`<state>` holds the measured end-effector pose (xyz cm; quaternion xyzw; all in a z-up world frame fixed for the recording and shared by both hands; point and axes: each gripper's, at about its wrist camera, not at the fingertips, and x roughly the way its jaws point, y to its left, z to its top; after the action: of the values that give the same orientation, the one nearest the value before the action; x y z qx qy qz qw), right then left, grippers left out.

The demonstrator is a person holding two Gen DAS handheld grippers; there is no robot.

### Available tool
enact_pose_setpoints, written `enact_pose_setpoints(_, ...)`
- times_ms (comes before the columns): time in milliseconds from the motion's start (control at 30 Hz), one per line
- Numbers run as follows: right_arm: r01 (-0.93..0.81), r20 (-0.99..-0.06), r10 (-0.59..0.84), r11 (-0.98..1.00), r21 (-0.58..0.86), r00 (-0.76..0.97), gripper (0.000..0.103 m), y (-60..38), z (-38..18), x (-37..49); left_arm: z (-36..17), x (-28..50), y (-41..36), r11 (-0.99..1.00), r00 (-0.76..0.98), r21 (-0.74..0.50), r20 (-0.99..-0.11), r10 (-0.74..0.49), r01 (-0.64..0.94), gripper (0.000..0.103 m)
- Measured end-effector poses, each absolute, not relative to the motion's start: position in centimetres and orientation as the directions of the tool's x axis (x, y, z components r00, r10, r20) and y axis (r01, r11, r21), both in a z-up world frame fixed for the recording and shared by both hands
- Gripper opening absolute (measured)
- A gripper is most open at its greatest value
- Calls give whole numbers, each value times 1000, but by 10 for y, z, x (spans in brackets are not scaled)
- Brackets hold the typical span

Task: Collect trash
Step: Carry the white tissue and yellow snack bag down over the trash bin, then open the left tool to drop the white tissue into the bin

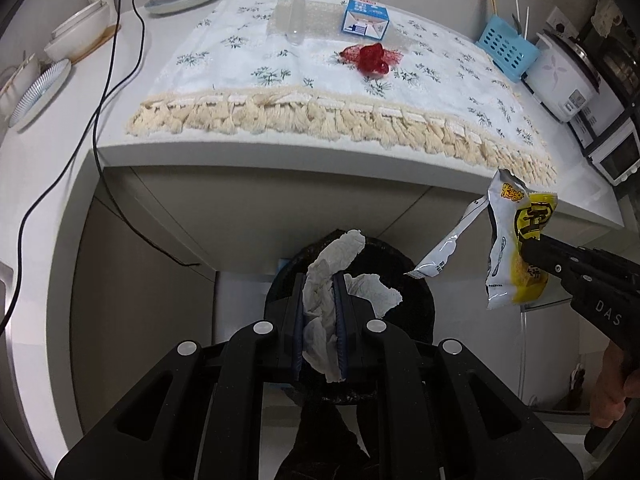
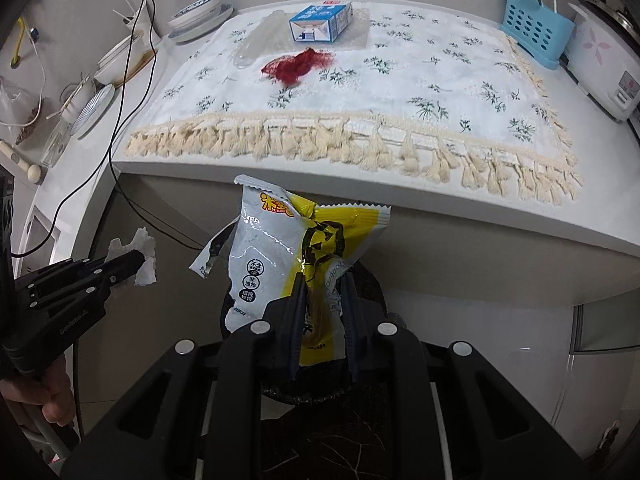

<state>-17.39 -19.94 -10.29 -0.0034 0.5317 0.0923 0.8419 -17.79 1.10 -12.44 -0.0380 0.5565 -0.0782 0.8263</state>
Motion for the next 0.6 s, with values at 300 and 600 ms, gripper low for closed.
enact_pose_setpoints(300,-183,-922,141,980,78,360,17,-186,-154,-183,-165,-189,11,988,335,-135,-930,-154,78,12)
enact_pose_setpoints(600,-193,-944,138,978,81,301,17,-181,-204,-177,-195,-191,7,989,316,-136,-937,-150,64,12)
